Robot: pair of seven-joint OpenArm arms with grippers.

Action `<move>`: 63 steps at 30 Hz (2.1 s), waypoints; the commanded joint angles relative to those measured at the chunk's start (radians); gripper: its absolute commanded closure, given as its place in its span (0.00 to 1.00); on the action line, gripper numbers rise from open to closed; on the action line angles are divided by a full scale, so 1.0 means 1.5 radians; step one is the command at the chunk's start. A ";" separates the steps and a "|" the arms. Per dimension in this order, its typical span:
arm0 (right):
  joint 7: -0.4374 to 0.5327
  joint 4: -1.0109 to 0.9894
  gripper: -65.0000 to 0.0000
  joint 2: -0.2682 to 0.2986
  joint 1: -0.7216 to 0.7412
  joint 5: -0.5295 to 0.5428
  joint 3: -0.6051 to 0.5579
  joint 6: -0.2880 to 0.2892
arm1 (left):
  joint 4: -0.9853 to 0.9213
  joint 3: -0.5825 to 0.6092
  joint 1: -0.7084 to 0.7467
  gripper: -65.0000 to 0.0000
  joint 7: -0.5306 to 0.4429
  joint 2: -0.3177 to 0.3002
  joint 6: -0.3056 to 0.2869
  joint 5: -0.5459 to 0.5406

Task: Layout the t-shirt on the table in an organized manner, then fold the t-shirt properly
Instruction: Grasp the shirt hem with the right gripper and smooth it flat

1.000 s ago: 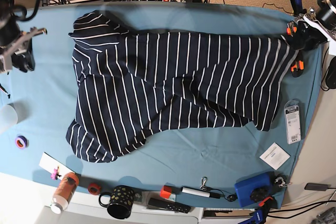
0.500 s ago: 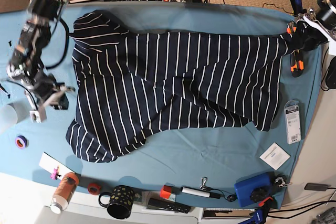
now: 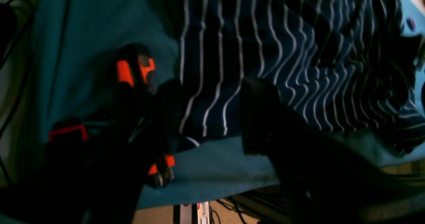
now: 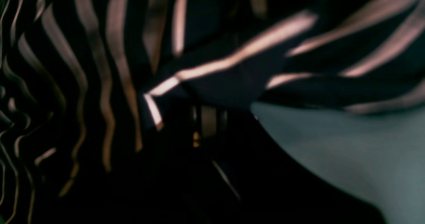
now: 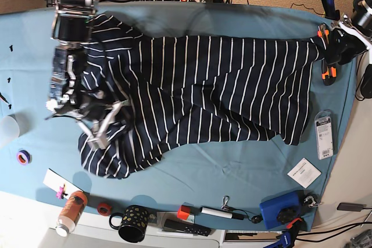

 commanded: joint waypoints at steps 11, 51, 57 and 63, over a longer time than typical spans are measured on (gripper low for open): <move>-0.079 0.295 1.00 -0.026 0.012 0.013 0.002 0.003 | 0.011 -0.005 0.000 0.55 -0.008 -0.009 -0.001 -0.018; 0.045 -0.054 0.70 0.005 0.037 0.050 0.267 -0.014 | 0.011 -0.005 0.000 0.55 -0.018 -0.009 -0.001 -0.018; 0.058 -0.152 0.70 -0.004 0.068 0.023 0.225 -0.014 | 0.011 -0.005 0.000 0.55 -0.041 -0.009 -0.001 -0.018; 0.160 -0.159 1.00 -0.004 0.092 -0.042 0.181 -0.014 | 0.011 -0.005 0.000 0.55 -0.042 -0.009 -0.001 -0.018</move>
